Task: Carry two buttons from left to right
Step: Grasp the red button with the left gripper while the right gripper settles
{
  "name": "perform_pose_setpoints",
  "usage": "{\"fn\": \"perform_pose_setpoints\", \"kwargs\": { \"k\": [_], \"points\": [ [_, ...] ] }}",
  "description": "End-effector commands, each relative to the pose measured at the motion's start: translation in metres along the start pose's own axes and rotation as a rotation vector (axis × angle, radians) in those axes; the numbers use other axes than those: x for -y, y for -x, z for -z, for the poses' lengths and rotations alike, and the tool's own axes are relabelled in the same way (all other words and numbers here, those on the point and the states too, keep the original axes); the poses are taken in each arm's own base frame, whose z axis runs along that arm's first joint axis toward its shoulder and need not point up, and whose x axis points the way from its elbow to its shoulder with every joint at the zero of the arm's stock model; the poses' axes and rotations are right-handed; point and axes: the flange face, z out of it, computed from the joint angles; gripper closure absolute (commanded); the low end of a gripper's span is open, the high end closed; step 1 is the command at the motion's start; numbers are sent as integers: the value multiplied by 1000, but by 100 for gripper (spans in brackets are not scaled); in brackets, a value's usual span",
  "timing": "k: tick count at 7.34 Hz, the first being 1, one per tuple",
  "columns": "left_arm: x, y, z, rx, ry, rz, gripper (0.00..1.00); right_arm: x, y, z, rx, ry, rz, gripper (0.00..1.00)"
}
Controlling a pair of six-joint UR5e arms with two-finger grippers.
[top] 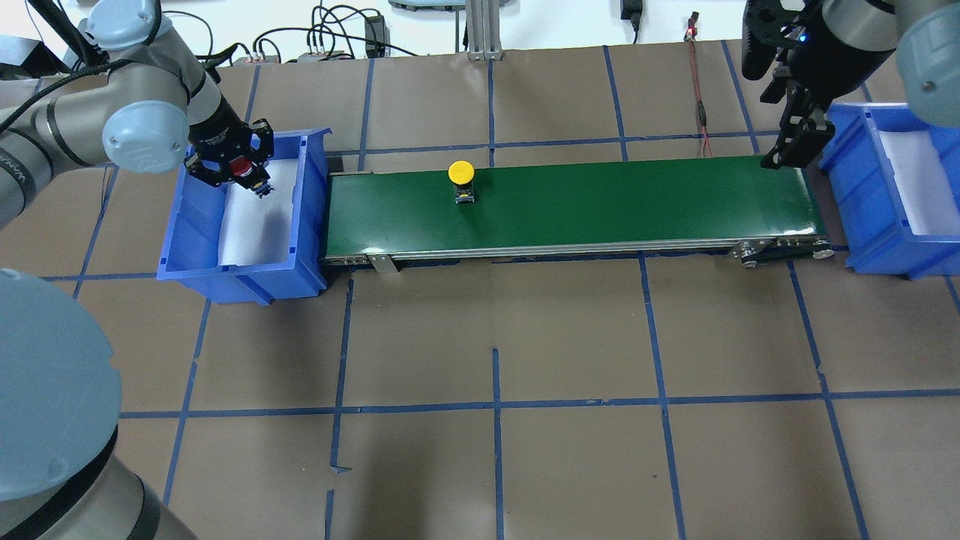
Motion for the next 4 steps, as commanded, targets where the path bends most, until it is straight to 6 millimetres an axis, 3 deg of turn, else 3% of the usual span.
{"fn": "perform_pose_setpoints", "kwargs": {
  "k": [1,2,3,4],
  "points": [
    [-23,-1,47,10,19,-110,64,-2,-12,-28,39,3,110,1],
    [-37,-8,80,-18,-11,-207,64,-4,-26,-55,35,4,162,1],
    [-59,-41,91,-25,-29,-278,64,-5,-40,-83,40,3,184,1],
    [-82,-79,83,-29,-11,-351,64,-6,-47,-104,61,1,191,2]
  ]
}}
